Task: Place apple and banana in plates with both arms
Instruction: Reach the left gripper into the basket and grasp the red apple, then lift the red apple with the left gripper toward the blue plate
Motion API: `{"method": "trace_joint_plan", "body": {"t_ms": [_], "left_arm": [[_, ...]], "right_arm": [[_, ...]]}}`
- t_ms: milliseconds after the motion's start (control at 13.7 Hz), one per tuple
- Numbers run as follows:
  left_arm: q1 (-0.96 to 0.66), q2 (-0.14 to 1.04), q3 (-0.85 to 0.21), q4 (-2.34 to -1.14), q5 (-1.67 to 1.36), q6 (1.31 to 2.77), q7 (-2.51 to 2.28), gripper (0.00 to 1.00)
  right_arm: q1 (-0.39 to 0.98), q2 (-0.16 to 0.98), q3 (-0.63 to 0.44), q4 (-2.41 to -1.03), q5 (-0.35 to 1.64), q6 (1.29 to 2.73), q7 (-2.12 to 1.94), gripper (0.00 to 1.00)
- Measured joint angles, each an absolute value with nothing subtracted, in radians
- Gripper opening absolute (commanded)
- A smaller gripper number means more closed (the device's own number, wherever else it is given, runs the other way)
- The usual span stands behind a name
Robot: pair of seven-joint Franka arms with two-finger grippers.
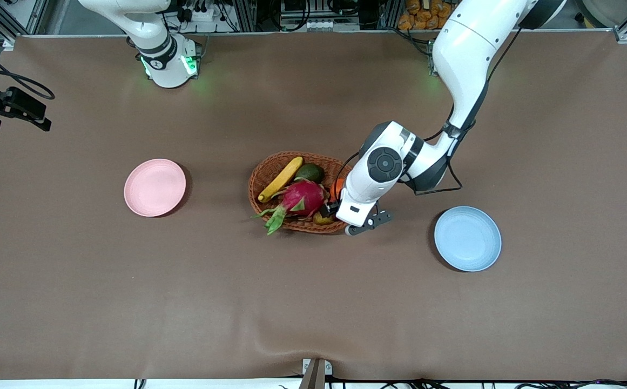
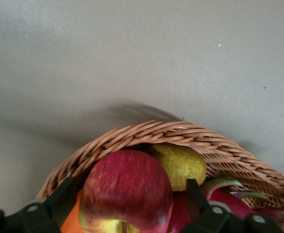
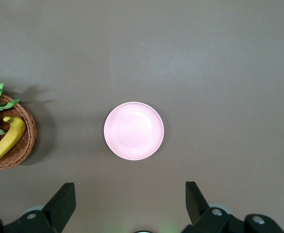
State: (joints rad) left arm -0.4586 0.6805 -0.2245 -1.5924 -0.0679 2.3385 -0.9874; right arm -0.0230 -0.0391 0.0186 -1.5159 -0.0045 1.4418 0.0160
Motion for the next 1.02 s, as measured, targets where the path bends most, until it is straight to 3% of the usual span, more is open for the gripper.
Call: {"method": "trace_joint_plan", "body": {"t_ms": [146,219,731,1023], "left_arm": [[-0.461,0.684,-0.225,-1.592,-0.068,2.340,-0.988,0.21],[-0.461,0.685,-0.224,-1.592,-0.068,2.340,-0.988,0.03],[-0.458,0.677,-0.222,-1.552,-0.067,2.345,-0.987,0.00],[-0.398,0.587,-0.215,-1.536,-0.065,2.250,-0.953,0.00]], "right_arm": [[-0.023,-0.038,0.019,-1.516,-0.004,1.442,0.016,1.00],[-0.023,-0.038,0.019,-1.516,-0.004,1.442,0.016,1.00],[-0.023,-0.038,0.019,-1.516,-0.004,1.442,0.016,1.00],[-0.023,-0.038,0.019,-1.516,-0.004,1.442,0.016,1.00]]}}
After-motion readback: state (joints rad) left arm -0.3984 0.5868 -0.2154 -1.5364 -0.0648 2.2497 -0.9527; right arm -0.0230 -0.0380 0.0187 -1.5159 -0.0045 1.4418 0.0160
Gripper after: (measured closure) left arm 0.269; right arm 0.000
